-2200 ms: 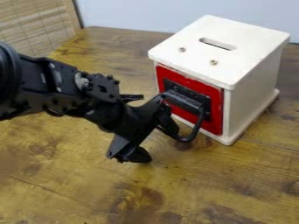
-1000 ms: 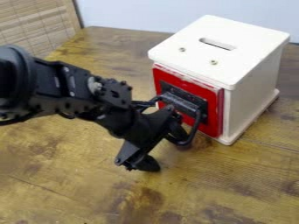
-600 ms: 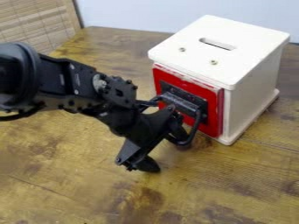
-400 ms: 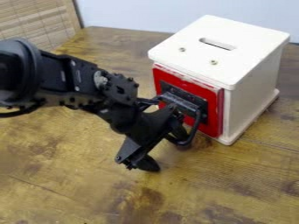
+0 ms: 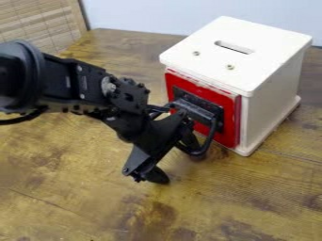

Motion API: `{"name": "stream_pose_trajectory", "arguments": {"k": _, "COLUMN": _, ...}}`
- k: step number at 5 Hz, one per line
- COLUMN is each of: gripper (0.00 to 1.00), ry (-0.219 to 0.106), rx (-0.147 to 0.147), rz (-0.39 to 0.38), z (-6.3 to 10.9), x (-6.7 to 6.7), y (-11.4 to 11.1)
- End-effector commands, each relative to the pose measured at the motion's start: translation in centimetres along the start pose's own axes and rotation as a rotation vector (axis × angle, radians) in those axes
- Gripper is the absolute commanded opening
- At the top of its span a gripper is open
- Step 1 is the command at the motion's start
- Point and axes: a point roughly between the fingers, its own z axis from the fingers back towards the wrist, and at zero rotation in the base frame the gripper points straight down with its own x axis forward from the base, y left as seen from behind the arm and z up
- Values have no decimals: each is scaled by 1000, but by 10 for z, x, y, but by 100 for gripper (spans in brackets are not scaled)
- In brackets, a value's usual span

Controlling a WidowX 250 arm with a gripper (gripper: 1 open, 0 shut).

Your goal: Open the drawer

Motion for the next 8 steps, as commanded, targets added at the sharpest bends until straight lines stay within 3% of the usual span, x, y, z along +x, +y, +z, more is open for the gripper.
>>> {"name": "stream_pose_trajectory", "arguments": {"k": 1, "gripper": 100, "ry": -63, "rx": -39, "rz": 56, "z": 16, "x": 9, "y": -9}}
{"name": "stream_pose_trajectory", "arguments": {"k": 2, "gripper": 100, "ry": -89, "rx": -33, "rz": 102, "z": 20, "x": 5, "y": -7}}
{"name": "stream_pose_trajectory", "arguments": {"k": 4, "gripper": 100, "ry": -164, "rx": -19, "rz": 238, "z": 31, "x": 22, "y": 11}}
{"name": "stream_pose_trajectory", "arguments": {"k": 6, "gripper": 100, "ry": -132, "rx": -14, "rz": 201, "z": 35, "x": 17, "y": 18}}
{"name": "stream_pose_trajectory", "arguments": {"k": 8, "gripper": 100, "ry": -200, "rx": 3, "rz": 332, "z": 38, "x": 9, "y": 24}}
